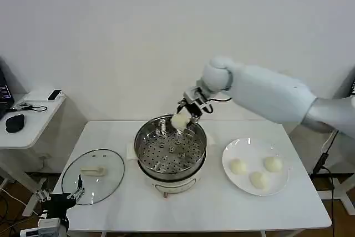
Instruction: Take steamed baozi put them in steamer then cover it.
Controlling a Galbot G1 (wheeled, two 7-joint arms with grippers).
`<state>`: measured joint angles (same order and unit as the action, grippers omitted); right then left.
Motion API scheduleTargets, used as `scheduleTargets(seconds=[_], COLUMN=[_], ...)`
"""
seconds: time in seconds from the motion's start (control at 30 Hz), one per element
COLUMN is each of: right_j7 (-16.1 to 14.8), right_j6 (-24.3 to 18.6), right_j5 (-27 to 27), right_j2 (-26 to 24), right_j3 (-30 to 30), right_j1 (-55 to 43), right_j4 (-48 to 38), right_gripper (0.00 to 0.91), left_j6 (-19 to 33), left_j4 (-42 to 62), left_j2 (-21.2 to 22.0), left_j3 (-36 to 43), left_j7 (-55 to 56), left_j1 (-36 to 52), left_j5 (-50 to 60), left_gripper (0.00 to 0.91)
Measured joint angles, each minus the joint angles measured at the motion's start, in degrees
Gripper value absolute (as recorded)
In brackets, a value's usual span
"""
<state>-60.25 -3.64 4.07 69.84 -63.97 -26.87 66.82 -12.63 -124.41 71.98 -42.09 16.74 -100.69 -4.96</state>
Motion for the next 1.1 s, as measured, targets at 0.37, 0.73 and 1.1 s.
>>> scheduleTargets(seconds=[0.37,0.73,1.1], right_j7=[2.01,3.94,5.45], right_j6=[-8.56,-14.39,-17.43], right_j5=[-7.86,-14.04,-16.89], right_j2=[4.34,6.65,6.77], right_j3=[-0.27,0.16,0.59], right_j1=[2.65,4.75,6.03], right_j4=[-4.83,-8.69,-10.51], right_gripper=[0.675,0.675,0.907], left_j6=[0.27,0.27,0.19], left_j4=[0.3,0.62,0.85], left_j2=[0.61,0.57,0.59], left_j3=[-0.44,-0.58,-0.03], left_j7=[0.37,0.37,0.36], left_j1=[-0.55,-0.17,0.55], left_j5=[-0.09,-0.25,-0.26], left_gripper=[0.907,0.907,0.907])
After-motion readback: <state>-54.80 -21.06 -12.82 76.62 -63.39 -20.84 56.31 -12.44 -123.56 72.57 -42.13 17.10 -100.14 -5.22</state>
